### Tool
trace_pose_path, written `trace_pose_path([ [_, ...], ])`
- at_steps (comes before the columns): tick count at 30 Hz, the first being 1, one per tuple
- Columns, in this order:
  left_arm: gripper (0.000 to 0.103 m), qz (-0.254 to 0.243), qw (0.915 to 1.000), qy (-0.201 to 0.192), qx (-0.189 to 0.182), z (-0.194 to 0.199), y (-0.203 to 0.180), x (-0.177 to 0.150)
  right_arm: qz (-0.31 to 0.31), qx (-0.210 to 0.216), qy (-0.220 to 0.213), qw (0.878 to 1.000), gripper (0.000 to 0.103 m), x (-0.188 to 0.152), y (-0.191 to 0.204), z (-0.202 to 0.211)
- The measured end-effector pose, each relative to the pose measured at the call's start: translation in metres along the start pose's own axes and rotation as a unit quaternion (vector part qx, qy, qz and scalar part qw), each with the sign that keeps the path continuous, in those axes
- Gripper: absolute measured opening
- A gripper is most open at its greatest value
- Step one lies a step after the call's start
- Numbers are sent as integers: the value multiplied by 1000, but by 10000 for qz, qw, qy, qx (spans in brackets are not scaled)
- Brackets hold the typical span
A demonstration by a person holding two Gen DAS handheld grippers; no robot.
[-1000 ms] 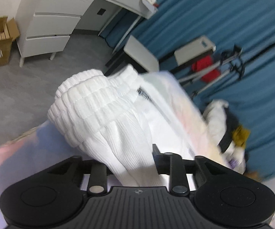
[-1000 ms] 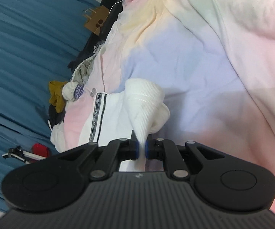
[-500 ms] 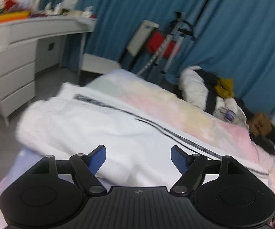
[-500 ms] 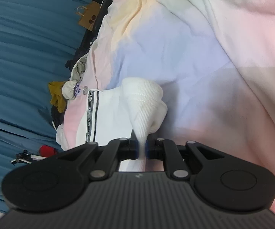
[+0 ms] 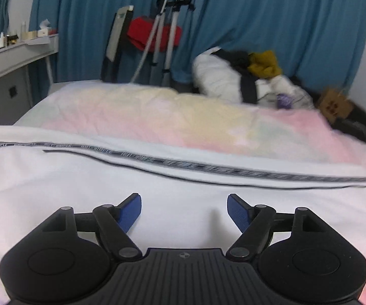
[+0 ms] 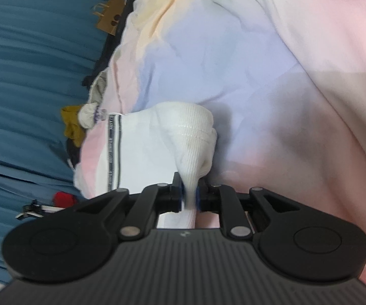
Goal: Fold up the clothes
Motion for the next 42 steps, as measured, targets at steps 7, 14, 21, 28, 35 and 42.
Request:
trace_pose_path([
  [7,85,-273,9996,81,54,-23,6,-25,103,-23,-10,9999,54,-6,11,-8],
  [14,87,-392,9992,61,43,-24,1,-29,672,314,-9,9972,83,-10,29,-22],
  [21,87,-348,9994,71,47,-22,1,-28,775,895,-231,9927,69,2,46,-33],
  [28,88,-418,9990,114,105,-24,0,-28,1035,515,-182,9931,29,5,32,-46],
  [35,88,-599,9981,104,121,-24,0,-32,1075,520,-336,9923,13,12,38,-39],
  [42,89,-625,9979,151,121,-24,2,-35,1150,425,-418,9916,13,13,37,-40],
])
Point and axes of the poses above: each gripper's, at about its wrist camera, not at the fingertips, and z roughly against the way its jaws point, y to its left, x to its top, the point moved 8 cm from there along -z, roughly the way its jaws point, and after that the axes turned 8 degrees about -y, right-handed, at the moved point
